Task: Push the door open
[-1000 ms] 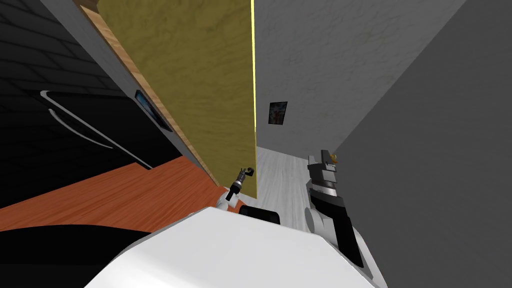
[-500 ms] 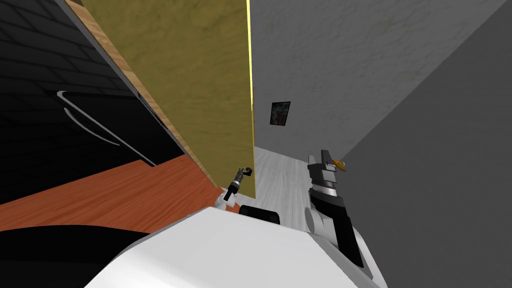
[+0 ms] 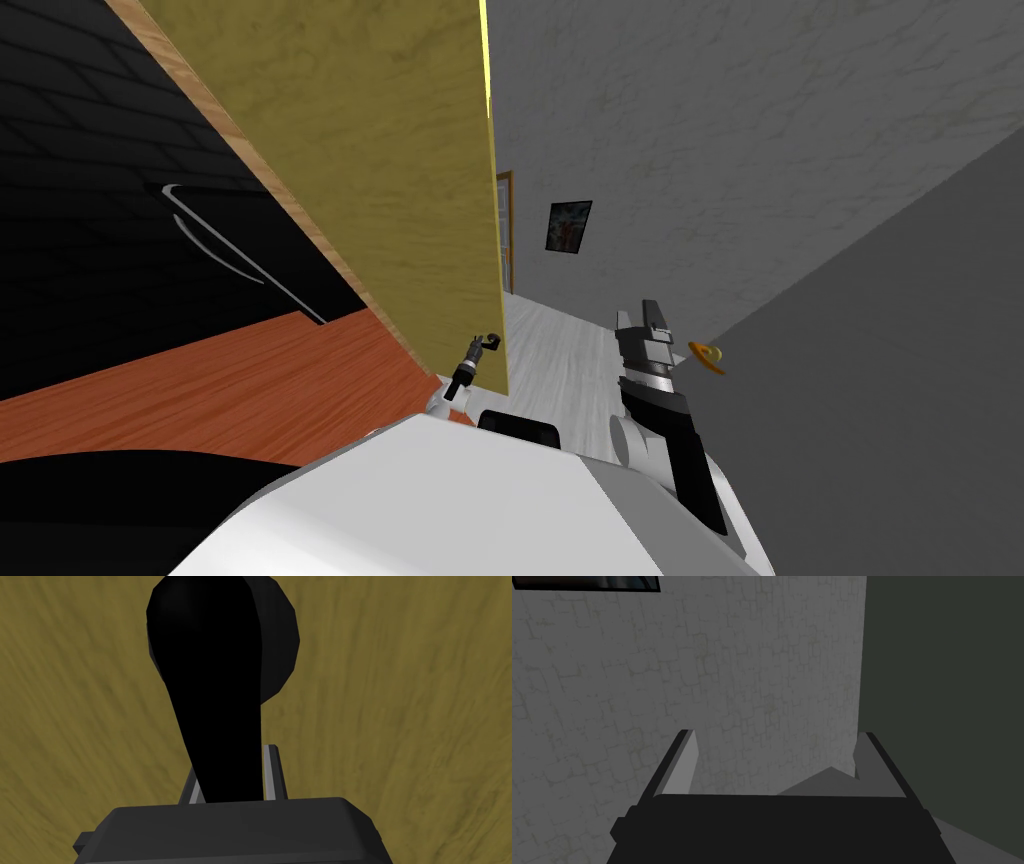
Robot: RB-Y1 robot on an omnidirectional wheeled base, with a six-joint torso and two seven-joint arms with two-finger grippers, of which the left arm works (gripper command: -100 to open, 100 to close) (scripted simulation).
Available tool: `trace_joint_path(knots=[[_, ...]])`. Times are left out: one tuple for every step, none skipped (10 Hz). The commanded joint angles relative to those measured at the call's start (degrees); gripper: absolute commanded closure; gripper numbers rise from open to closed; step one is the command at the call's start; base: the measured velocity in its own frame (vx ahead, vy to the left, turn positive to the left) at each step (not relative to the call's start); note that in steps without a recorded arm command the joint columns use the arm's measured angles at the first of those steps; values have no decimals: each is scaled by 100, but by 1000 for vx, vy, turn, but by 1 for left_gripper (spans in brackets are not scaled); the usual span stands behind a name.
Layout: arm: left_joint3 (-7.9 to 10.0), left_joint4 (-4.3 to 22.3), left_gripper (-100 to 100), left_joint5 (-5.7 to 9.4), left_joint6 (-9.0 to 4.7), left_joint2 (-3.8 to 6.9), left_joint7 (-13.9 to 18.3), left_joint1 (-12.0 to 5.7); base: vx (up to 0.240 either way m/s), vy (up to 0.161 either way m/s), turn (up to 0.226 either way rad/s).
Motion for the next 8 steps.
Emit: trace_joint_path(knots=[[58, -51, 100, 57, -8, 21, 4, 13, 153, -131, 120], [84, -49, 100, 87, -9, 20, 3, 16, 166, -133, 109], [107, -48, 100, 114, -10, 16, 3, 19, 179, -118, 102], [130, -46, 100, 140, -11, 12, 2, 22, 162, -99, 91], [148, -45, 100, 161, -12, 6, 2, 25, 138, -118, 77], [167, -43, 100, 182, -13, 0, 2, 27, 152, -118, 88], [186, -42, 100, 204, -14, -8, 1, 30, 152, -94, 83], [202, -41, 100, 222, -15, -17, 1, 32, 143, -106, 74]])
